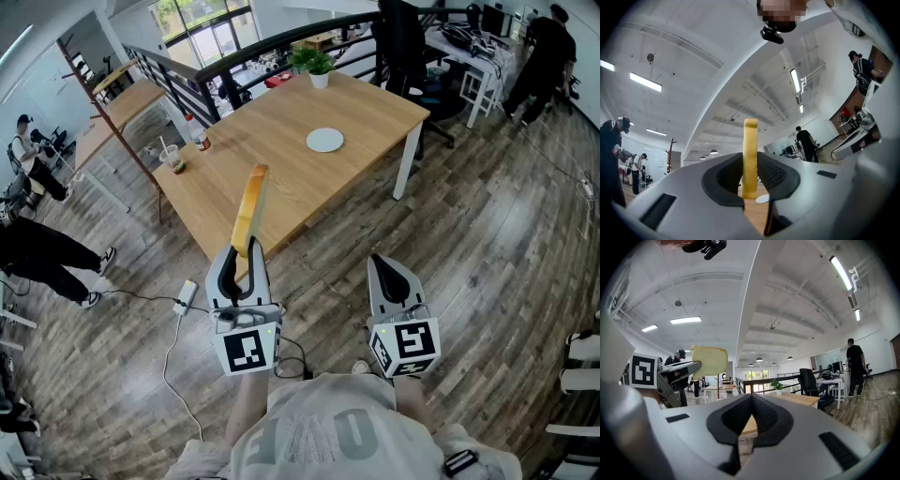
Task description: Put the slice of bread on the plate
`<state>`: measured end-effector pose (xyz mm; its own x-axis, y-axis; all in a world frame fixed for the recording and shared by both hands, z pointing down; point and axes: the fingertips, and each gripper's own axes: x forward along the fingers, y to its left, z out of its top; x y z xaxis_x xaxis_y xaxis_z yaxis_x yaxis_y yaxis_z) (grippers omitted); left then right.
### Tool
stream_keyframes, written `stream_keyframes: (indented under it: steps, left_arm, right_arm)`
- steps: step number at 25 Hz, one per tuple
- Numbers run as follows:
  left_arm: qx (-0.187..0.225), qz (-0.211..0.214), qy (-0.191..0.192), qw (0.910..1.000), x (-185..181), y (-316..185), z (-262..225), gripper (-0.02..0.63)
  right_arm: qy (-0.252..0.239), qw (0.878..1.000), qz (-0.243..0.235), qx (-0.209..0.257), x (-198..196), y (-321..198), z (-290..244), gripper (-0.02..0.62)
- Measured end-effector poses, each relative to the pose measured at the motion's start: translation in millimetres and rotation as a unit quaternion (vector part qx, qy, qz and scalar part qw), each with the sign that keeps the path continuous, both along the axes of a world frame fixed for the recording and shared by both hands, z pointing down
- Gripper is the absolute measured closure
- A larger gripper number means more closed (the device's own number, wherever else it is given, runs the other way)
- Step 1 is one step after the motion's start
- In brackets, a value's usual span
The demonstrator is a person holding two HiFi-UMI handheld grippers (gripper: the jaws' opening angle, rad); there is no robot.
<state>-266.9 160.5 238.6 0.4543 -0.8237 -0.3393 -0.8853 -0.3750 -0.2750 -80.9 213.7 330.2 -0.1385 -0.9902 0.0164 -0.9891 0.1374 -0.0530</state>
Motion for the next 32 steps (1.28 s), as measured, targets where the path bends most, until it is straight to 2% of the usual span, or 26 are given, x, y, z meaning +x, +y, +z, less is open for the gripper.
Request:
stream_keyframes:
  steps: [8,12,25,28,32]
  left_arm:
    - [-0.021,-0.011,0.014,0.9996,7,-4,8,0.52]
    - [-0.025,-0.01,0.011,0.9996,17,0,14,0.52]
    - [-0.038,-0.02,0.007,0.999,64,22,43,0.52]
    - [-0.047,-0.014,0.007,0.9988,74,17,52,0.52]
    - [-0.042,-0.004,0.016,0.999,86,-5,56,0.52]
  right_arm:
    - [0.006,1.0,-0.013,-0.01,8,3,4,0.578]
    - [-0.007,0.999,-0.024,-0.033,13,8,16,0.578]
    - [0.003,0.997,-0.021,-0.08,79,61,66,0.578]
    - [-0.012,0.996,-0.013,-0.091,88,59,75,0.578]
    - [0.004,0.995,-0.018,-0.098,90,36,82,0.578]
